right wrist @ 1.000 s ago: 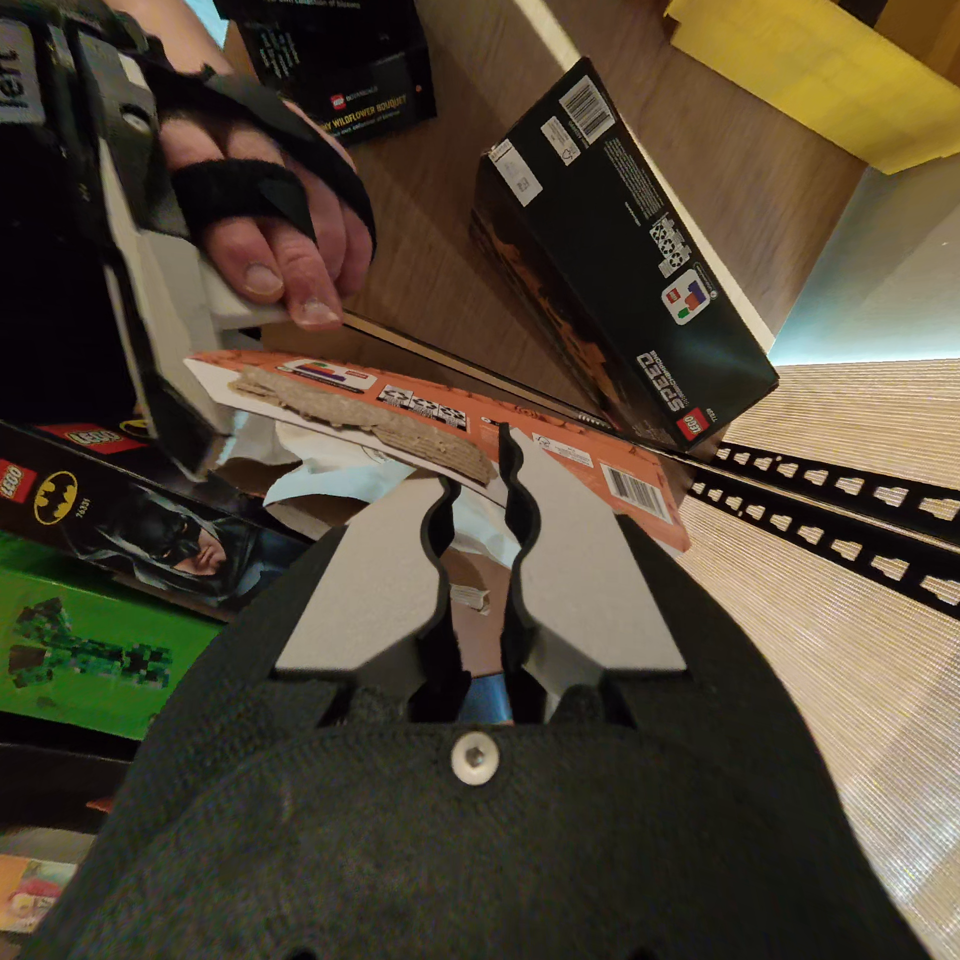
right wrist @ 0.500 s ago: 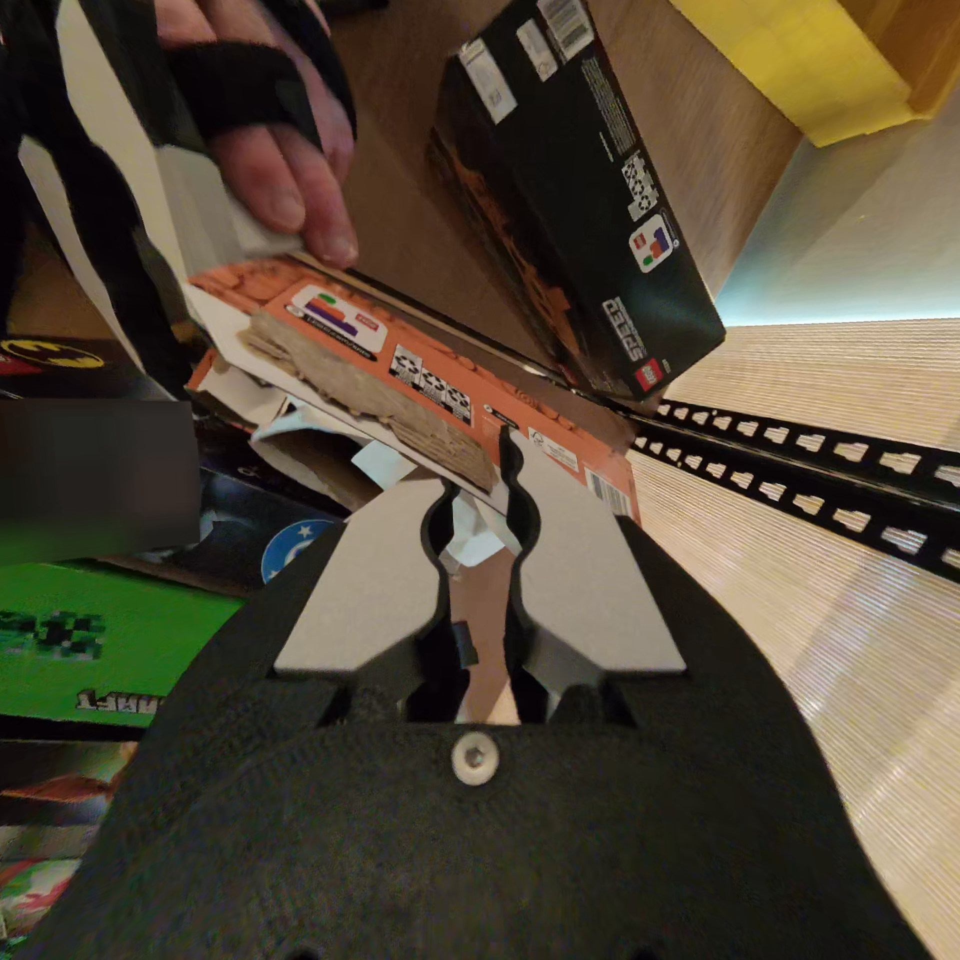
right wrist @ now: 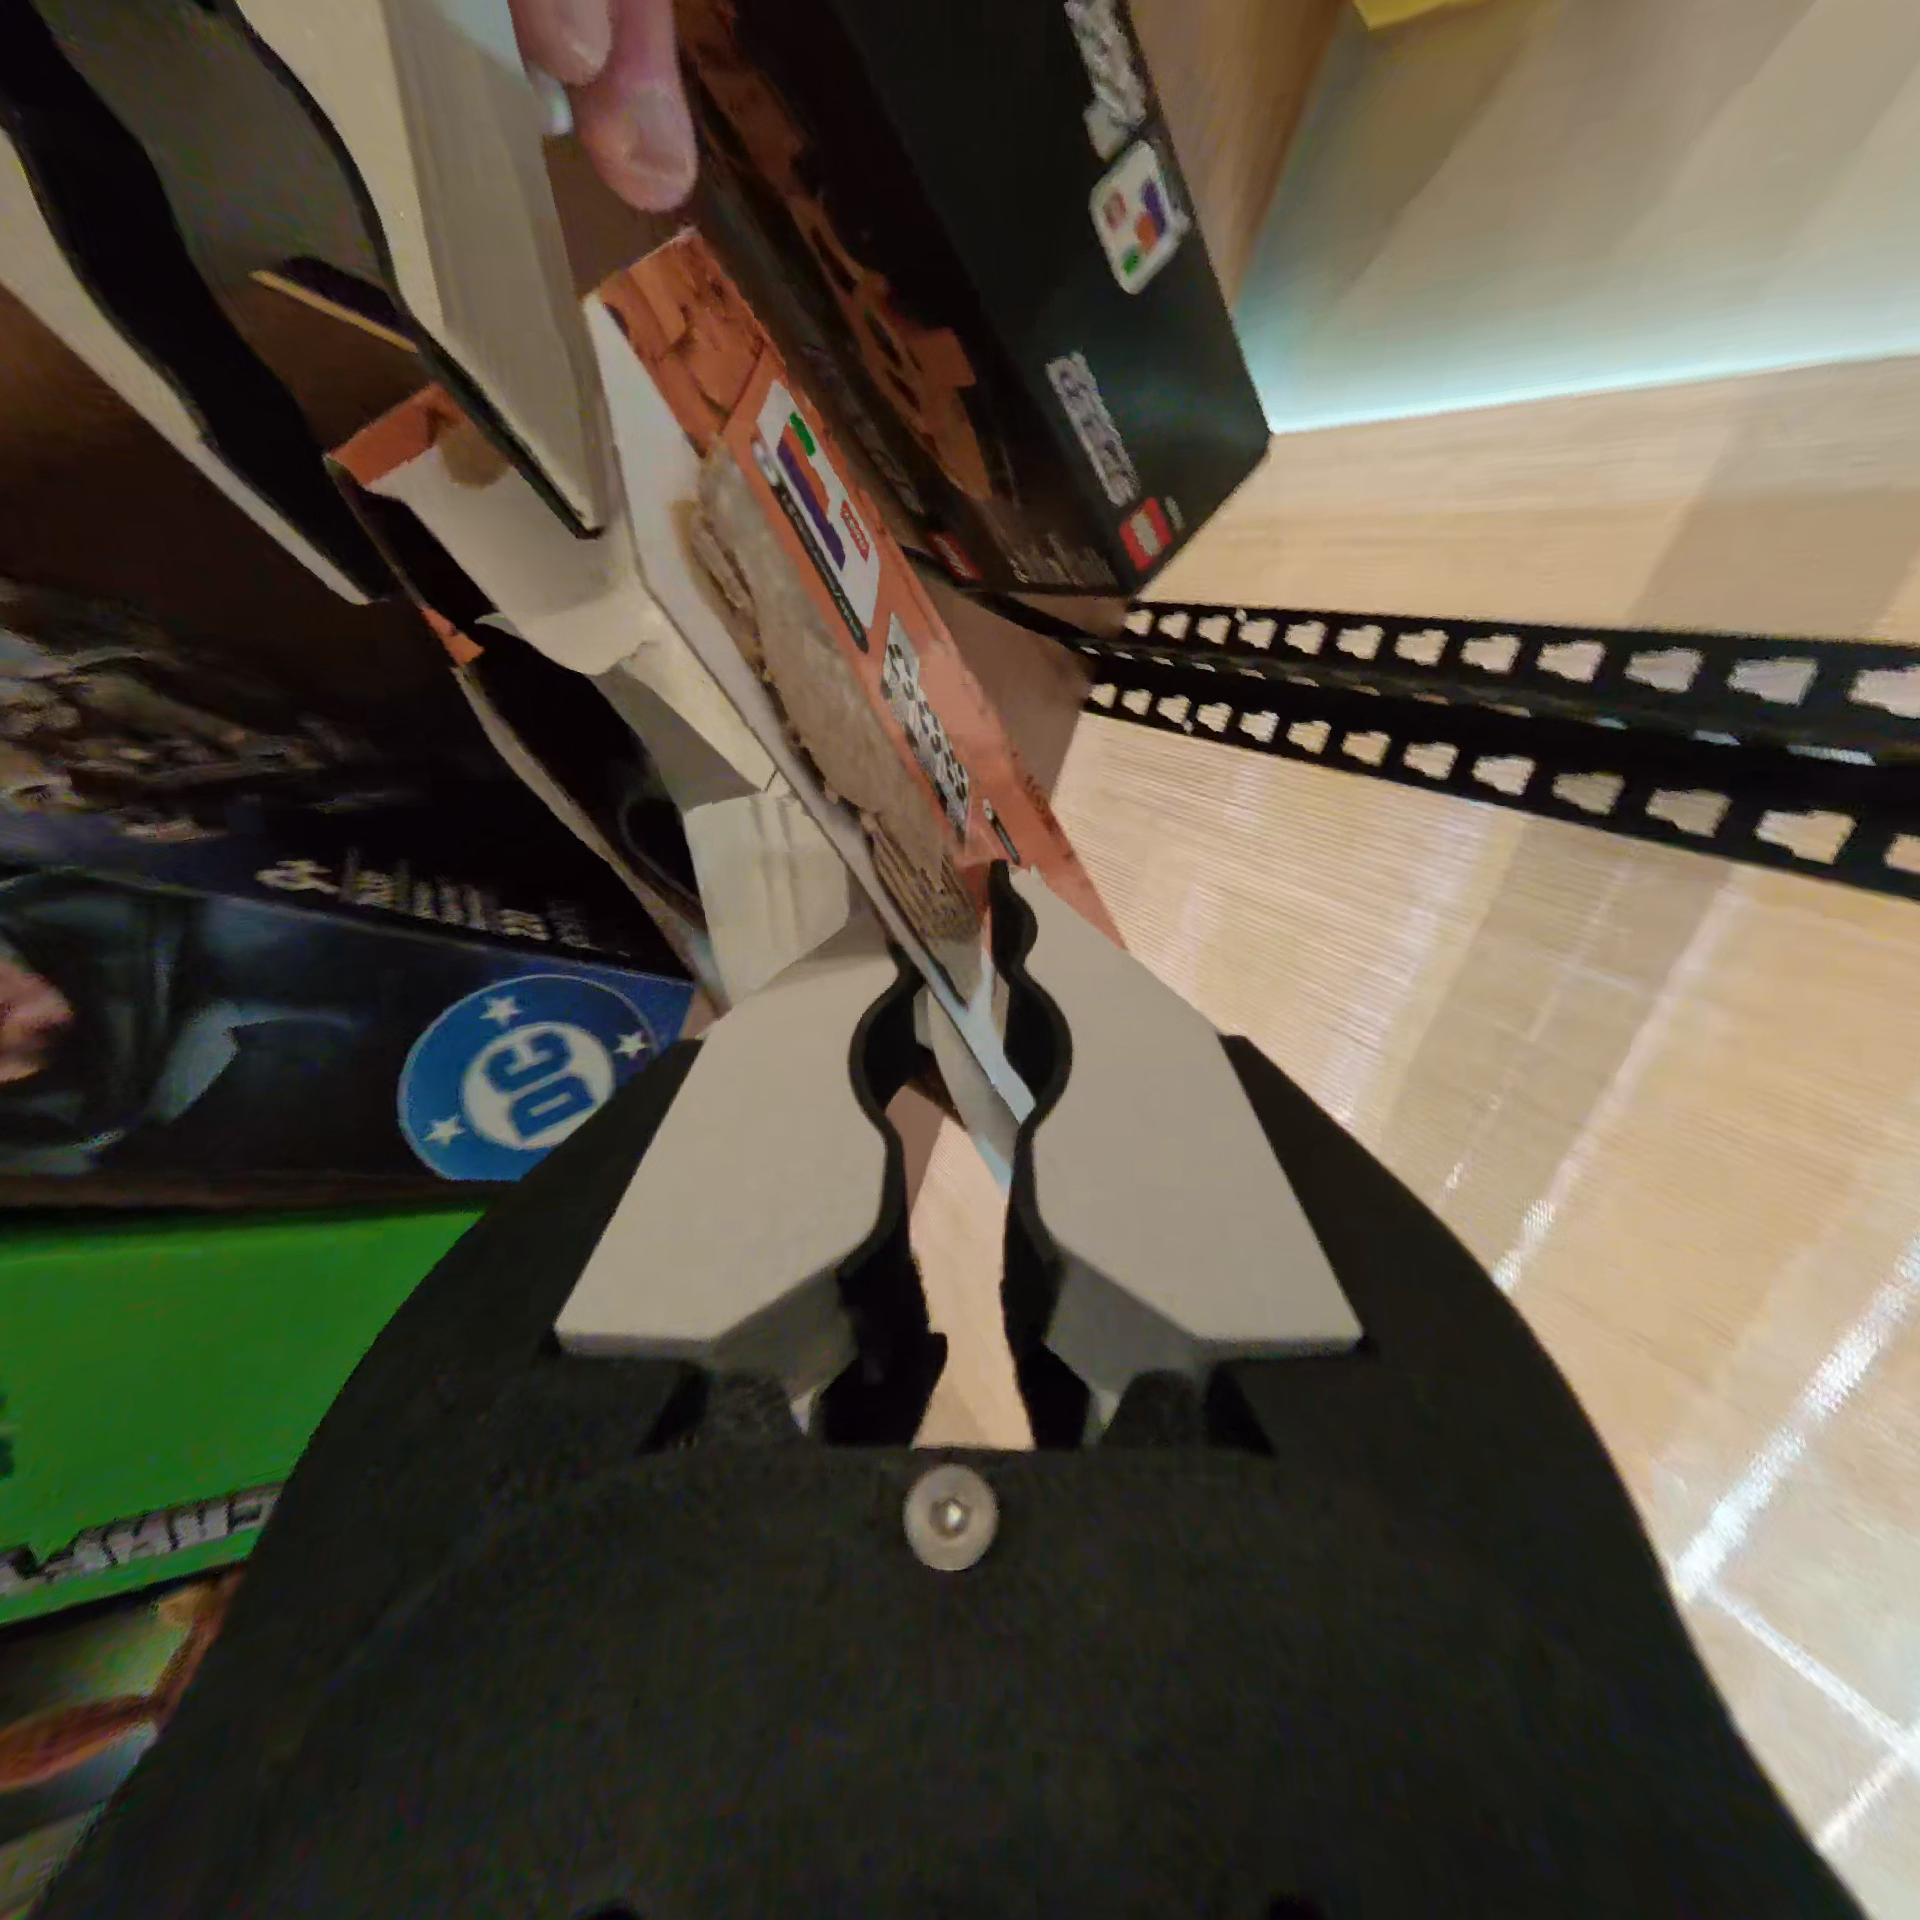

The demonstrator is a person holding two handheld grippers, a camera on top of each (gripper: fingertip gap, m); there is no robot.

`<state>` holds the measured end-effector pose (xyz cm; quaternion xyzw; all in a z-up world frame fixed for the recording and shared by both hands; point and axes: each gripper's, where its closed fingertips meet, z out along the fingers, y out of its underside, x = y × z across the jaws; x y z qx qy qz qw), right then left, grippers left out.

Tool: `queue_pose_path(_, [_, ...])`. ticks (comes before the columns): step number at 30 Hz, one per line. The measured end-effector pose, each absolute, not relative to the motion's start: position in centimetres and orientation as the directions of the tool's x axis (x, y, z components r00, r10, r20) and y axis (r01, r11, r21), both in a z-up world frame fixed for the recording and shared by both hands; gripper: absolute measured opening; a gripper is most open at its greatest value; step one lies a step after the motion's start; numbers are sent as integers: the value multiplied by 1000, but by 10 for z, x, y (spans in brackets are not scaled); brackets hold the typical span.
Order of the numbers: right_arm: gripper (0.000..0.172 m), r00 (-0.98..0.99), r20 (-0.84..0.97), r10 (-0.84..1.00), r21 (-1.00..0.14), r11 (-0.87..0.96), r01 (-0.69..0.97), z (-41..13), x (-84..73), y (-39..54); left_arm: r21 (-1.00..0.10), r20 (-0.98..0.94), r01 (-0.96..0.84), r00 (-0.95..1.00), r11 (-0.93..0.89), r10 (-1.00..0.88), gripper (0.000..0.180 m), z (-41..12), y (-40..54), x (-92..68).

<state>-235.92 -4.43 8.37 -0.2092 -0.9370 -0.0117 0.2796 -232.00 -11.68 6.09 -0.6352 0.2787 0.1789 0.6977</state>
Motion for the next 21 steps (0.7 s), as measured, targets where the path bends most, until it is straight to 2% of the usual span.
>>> queue_pose_path(3, [8, -687, 550, 474, -146, 865, 480, 81, -2375, -36, -808, -589, -586, 804, 58, -82, 30, 58, -109, -2353])
queue_pose_path(6, [11, -691, 552, 466, -127, 867, 483, 76, -2375, -35, -834, -552, -551, 827, 41, -110, 27, 57, -107, -2359])
queue_pose_path(9, [21, -729, 524, 441, -97, 881, 463, 65, -2368, -37, -880, -475, -473, 871, 47, -125, 26, 57, -104, -2364])
queue_pose_path(13, [18, -716, 582, 386, -56, 897, 439, 66, -2365, -34, -878, -477, -478, 873, 9, -101, 26, 56, -101, -2361])
queue_pose_path(17, [13, -684, 600, 415, -97, 886, 453, 72, -2364, -29, -853, -522, -522, 853, 3, 8, 30, 58, -105, -2364])
queue_pose_path(21, [11, -677, 614, 406, -105, 892, 440, 73, -2366, -28, -870, -463, -474, 880, 139, 106, 60, 79, -129, -2363])
